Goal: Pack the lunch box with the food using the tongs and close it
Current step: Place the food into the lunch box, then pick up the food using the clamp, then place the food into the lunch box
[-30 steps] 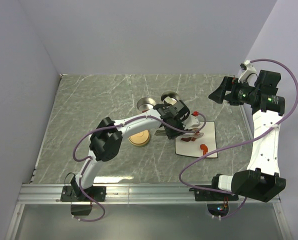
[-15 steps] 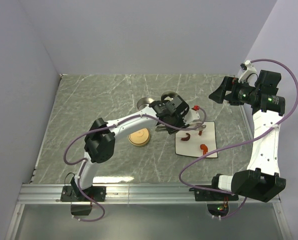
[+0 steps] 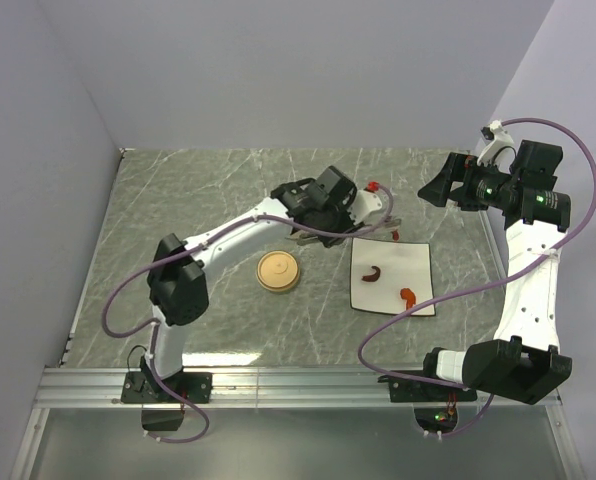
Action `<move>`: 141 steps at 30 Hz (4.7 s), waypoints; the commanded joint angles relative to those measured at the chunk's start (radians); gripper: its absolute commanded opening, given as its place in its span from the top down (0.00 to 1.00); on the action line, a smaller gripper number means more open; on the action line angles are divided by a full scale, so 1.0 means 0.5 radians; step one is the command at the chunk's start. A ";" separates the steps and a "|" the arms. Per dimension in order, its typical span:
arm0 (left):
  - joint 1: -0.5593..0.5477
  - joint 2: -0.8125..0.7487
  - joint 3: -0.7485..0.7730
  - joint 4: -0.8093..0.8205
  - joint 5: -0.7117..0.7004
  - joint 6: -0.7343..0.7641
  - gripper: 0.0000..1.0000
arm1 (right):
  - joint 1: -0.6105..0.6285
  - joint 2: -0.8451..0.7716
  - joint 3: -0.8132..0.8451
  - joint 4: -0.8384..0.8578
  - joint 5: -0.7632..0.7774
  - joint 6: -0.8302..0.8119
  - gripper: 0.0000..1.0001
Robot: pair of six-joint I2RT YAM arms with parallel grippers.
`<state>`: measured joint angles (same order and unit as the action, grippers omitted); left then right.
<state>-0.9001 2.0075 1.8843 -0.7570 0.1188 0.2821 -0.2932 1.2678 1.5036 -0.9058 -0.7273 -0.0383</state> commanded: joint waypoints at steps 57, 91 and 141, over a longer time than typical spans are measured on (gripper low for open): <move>0.855 -0.892 -0.661 -0.038 0.492 0.221 0.47 | -0.018 -0.017 0.024 0.017 -0.030 -0.006 0.00; 0.045 -0.260 -0.701 0.137 0.293 0.264 0.50 | -0.018 -0.011 0.024 0.008 -0.024 -0.018 0.00; 0.517 -0.882 -0.820 0.081 0.161 0.077 0.75 | -0.018 -0.008 0.045 -0.008 -0.027 -0.028 0.00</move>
<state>-0.7300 1.6432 1.4860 -0.7189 0.1493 0.3599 -0.2951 1.2678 1.5032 -0.9073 -0.7269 -0.0429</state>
